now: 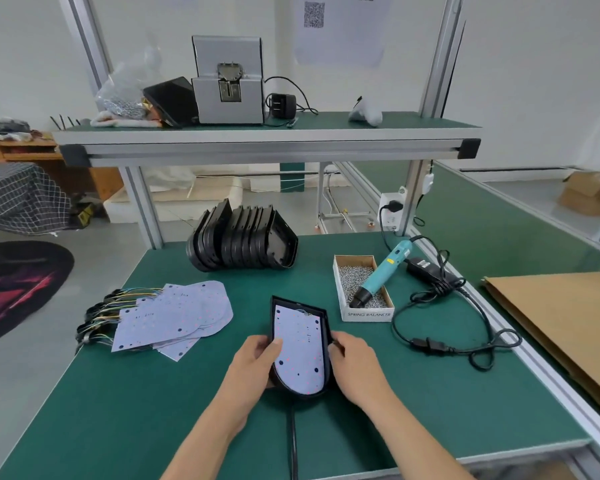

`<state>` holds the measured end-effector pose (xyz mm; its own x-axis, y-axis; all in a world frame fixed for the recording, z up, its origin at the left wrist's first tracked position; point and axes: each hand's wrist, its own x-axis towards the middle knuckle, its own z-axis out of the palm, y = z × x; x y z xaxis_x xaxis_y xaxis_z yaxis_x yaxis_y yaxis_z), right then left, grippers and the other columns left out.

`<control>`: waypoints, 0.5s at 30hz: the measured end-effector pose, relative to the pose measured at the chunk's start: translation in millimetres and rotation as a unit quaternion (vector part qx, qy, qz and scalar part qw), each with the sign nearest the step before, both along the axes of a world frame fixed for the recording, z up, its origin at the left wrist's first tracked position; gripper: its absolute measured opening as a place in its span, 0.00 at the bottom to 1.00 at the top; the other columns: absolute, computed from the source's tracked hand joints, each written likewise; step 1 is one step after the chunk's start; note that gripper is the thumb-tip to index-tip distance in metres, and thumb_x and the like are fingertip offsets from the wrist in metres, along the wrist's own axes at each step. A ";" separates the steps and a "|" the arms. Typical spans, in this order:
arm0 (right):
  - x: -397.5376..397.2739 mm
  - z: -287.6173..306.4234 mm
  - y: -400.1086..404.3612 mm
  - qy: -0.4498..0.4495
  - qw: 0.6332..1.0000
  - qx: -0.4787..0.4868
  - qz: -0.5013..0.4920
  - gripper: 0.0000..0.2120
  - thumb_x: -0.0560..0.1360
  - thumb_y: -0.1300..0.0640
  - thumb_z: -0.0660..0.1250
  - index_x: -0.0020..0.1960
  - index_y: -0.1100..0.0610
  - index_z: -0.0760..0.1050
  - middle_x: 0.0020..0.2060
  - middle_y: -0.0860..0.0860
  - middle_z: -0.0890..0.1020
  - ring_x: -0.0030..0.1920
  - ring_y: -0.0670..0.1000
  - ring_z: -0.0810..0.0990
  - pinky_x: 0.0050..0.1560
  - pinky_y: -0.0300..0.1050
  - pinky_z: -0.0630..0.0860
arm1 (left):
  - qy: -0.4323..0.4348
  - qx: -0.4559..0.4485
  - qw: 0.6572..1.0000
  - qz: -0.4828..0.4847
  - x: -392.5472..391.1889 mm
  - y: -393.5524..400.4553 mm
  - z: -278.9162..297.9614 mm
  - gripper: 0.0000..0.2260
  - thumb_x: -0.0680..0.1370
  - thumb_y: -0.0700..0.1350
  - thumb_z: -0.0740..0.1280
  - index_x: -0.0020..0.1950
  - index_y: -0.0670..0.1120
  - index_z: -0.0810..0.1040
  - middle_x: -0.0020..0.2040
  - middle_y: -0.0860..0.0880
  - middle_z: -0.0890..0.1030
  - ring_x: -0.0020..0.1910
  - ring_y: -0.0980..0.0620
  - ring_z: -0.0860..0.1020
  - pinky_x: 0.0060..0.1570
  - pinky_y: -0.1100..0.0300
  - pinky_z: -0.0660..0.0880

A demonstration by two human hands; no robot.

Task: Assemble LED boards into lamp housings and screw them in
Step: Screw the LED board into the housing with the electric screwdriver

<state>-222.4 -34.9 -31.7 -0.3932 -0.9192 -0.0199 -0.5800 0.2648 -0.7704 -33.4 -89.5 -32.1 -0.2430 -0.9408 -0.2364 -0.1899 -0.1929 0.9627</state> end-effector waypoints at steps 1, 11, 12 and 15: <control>-1.1 0.5 -0.3 0.000 1.000 -0.001 0.005 0.13 0.83 0.60 0.59 0.58 0.58 0.81 0.51 0.53 0.85 0.53 0.56 0.81 0.50 0.47 0.74 | -0.002 0.002 1.000 -0.002 0.2 -1.8 0.0 0.11 0.83 0.57 0.65 0.55 0.50 0.80 0.50 0.51 0.85 0.47 0.53 0.83 0.44 0.58 0.81; -56.1 14.6 -3.0 -0.034 0.991 -0.076 -0.104 0.09 0.82 0.54 0.64 0.47 0.48 0.83 0.36 0.46 0.84 0.36 0.46 0.84 0.43 0.43 0.76 | -0.048 -0.049 0.998 0.009 0.6 -1.7 0.9 0.12 0.82 0.59 0.65 0.52 0.52 0.82 0.41 0.54 0.85 0.32 0.55 0.82 0.31 0.67 0.76; -67.0 17.7 -8.4 -0.042 0.983 -0.097 -0.150 0.08 0.82 0.54 0.64 0.51 0.48 0.83 0.40 0.44 0.85 0.42 0.47 0.85 0.48 0.44 0.76 | -0.055 -0.056 0.997 0.006 1.5 -1.1 0.4 0.13 0.82 0.59 0.65 0.52 0.52 0.82 0.37 0.56 0.84 0.30 0.56 0.80 0.30 0.68 0.75; -100.4 28.9 -38.5 -0.062 0.953 -0.135 -0.263 0.12 0.81 0.54 0.64 0.61 0.55 0.81 0.54 0.49 0.84 0.57 0.53 0.81 0.58 0.47 0.73 | -0.071 -0.072 0.995 0.003 1.1 -0.8 -1.2 0.15 0.82 0.60 0.65 0.48 0.51 0.83 0.29 0.56 0.76 0.27 0.56 0.74 0.28 0.68 0.72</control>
